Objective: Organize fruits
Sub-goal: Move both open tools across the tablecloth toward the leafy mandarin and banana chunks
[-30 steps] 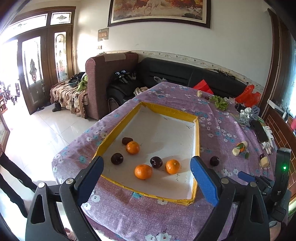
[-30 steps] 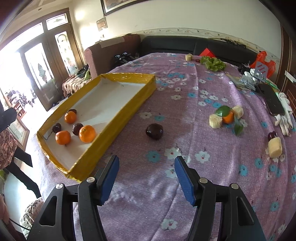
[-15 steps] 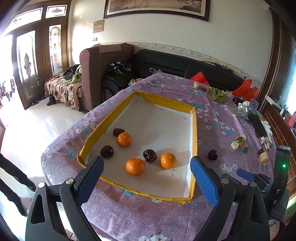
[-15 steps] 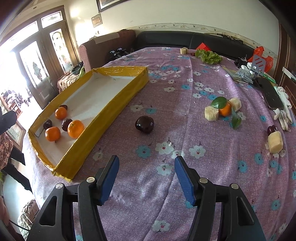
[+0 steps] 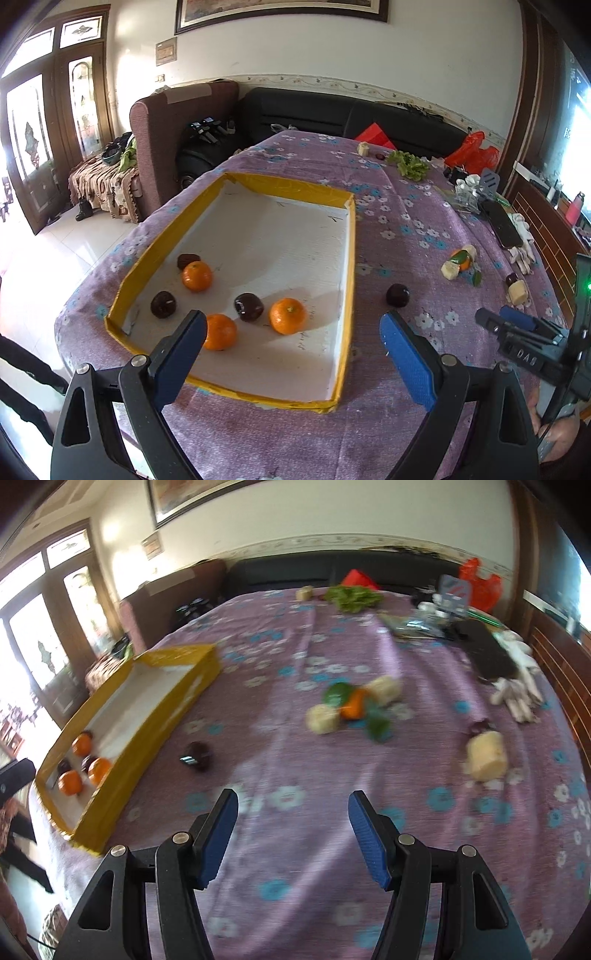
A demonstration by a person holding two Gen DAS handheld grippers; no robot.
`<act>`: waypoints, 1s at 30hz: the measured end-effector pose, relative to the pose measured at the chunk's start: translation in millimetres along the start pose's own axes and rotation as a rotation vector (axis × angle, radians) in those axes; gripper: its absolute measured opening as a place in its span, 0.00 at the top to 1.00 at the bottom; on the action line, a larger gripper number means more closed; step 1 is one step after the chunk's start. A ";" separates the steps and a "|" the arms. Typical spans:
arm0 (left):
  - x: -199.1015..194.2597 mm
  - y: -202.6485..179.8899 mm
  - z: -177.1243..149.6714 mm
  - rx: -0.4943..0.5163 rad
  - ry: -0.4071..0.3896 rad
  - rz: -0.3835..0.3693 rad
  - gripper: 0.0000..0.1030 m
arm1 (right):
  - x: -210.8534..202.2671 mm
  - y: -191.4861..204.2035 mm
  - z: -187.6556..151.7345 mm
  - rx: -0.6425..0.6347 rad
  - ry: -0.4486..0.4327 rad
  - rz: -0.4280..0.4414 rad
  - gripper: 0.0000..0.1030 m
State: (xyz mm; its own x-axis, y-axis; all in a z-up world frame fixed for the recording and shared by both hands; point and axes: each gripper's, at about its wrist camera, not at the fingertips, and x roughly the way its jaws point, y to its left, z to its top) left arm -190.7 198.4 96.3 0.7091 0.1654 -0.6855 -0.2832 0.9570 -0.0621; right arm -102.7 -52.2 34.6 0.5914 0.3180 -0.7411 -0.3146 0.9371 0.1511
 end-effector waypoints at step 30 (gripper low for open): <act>31.1 -69.7 46.7 0.138 0.078 -0.148 0.08 | -34.2 -119.9 27.8 0.213 -0.072 -0.134 0.35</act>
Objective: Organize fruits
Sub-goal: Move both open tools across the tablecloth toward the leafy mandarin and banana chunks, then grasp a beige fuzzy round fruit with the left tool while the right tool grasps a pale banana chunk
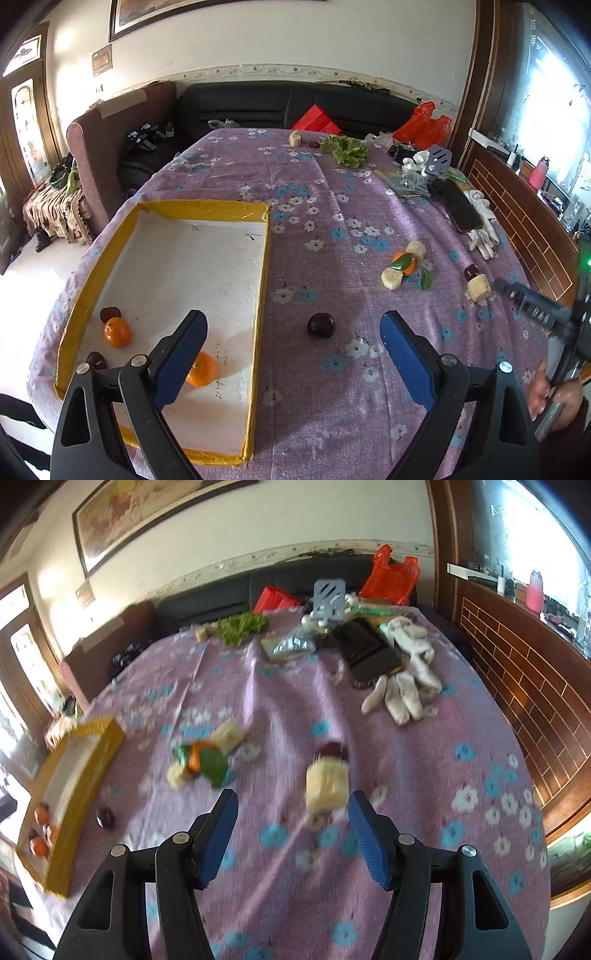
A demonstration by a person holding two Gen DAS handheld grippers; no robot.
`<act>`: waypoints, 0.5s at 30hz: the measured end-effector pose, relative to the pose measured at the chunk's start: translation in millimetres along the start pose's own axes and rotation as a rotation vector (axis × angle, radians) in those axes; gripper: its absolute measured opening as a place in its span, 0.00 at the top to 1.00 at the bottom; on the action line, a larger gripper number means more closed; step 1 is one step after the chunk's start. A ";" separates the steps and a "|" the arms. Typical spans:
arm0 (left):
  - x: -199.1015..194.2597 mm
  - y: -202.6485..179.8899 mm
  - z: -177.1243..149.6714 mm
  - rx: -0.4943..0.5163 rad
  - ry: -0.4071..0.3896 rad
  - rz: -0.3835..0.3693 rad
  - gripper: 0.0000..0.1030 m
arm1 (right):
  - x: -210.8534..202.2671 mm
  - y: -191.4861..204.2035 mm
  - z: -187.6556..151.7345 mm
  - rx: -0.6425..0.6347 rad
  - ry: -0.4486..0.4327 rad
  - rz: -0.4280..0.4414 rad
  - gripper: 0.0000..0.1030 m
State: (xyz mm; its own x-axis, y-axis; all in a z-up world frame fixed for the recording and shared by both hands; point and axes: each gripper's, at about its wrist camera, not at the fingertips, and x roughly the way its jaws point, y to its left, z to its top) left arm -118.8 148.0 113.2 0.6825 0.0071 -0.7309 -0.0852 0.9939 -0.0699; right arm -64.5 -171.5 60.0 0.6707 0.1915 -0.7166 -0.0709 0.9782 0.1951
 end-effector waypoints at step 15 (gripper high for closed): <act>62.4 -54.3 21.8 0.090 0.086 -0.166 0.12 | 66.0 -27.9 13.2 0.053 0.085 -0.038 0.36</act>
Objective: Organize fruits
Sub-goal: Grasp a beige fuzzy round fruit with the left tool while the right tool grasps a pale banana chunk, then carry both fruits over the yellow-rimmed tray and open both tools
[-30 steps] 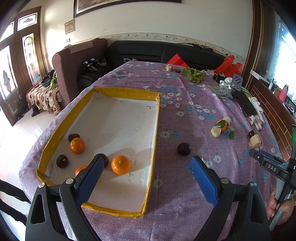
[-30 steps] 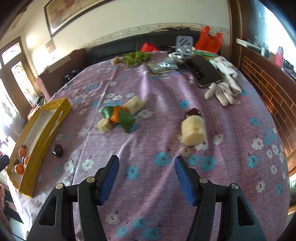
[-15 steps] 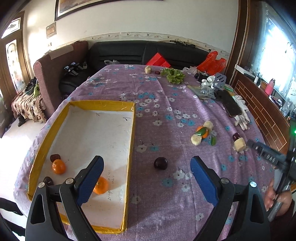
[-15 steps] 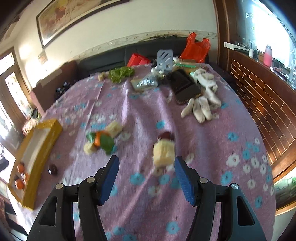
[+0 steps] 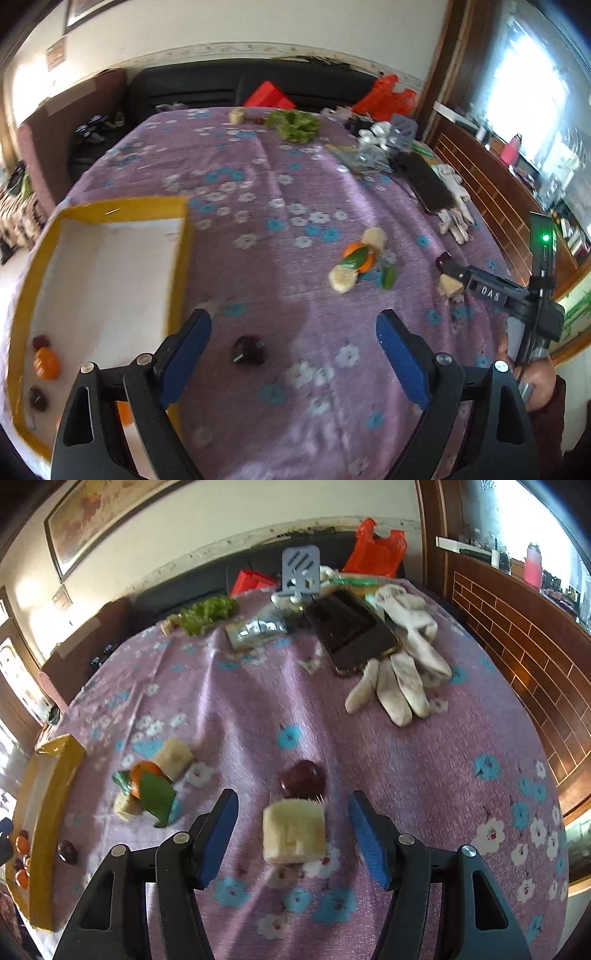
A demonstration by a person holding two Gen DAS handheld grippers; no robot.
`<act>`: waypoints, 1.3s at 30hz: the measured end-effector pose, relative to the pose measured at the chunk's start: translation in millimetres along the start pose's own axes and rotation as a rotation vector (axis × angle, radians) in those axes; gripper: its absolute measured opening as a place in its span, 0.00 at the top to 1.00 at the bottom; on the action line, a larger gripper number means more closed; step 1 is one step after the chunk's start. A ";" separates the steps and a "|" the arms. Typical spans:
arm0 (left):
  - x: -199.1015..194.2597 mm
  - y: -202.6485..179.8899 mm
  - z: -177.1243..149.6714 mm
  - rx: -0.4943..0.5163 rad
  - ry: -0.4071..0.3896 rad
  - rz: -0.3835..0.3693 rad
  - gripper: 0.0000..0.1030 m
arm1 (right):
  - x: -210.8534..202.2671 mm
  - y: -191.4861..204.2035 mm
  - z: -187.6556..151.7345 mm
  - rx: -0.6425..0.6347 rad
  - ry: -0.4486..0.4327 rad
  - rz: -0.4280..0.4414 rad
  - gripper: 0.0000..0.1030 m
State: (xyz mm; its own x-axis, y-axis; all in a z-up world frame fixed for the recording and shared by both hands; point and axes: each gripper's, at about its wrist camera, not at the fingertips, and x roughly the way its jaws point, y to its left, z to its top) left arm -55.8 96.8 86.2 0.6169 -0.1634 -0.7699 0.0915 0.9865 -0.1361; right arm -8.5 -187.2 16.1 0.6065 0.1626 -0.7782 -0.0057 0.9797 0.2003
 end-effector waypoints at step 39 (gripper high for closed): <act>8.2 9.2 -3.6 0.021 -0.055 -0.015 0.72 | -3.0 1.6 -7.3 0.008 -0.031 0.115 0.63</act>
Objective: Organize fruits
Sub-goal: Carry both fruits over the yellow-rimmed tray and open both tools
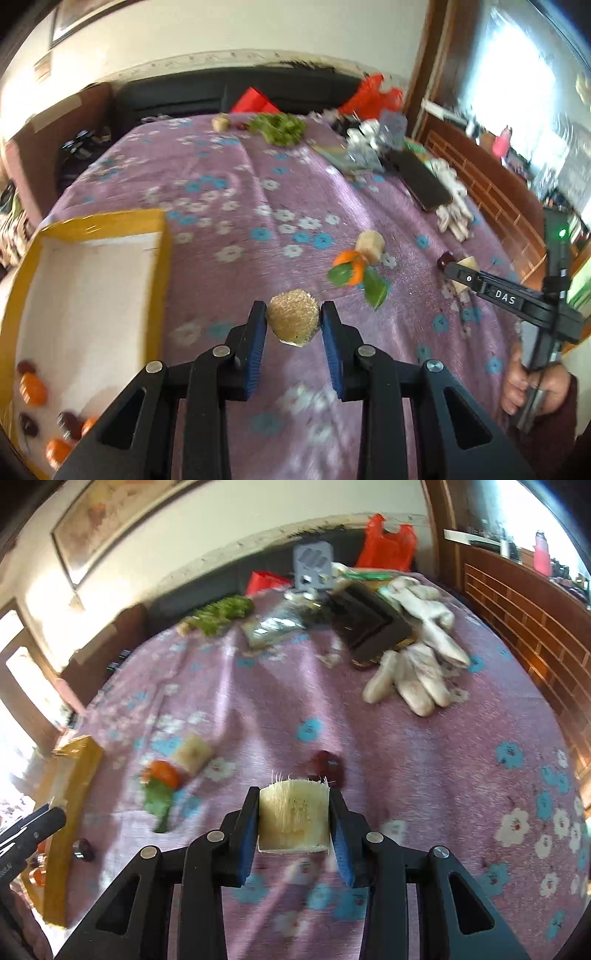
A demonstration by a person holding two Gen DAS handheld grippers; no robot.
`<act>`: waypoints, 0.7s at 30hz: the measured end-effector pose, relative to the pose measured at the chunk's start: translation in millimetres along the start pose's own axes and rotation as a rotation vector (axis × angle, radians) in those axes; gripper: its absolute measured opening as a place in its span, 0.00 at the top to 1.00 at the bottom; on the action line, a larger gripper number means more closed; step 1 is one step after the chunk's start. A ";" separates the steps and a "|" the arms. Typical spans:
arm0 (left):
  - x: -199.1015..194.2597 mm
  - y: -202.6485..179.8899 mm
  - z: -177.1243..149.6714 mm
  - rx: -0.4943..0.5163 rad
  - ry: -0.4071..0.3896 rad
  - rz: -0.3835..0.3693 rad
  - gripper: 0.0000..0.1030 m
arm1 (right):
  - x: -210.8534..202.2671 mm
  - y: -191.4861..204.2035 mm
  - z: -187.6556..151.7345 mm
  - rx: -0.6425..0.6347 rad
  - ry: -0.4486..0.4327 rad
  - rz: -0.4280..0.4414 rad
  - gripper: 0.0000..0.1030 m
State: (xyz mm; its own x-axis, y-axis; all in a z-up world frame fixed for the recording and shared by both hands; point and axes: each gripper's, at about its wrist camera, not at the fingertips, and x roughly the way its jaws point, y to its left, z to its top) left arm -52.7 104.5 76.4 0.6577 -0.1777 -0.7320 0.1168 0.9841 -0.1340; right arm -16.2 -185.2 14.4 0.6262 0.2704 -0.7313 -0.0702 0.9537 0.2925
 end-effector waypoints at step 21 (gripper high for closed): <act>-90.9 195.2 -56.8 -0.281 -0.039 0.247 0.72 | -23.5 284.2 -43.7 -0.458 0.065 0.269 0.62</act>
State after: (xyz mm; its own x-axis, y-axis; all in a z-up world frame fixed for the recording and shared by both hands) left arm -132.0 312.6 78.9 0.6688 0.0708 -0.7401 -0.2541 0.9573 -0.1381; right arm -84.8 85.2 87.8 0.4914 0.5068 -0.7083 -0.5621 0.8057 0.1865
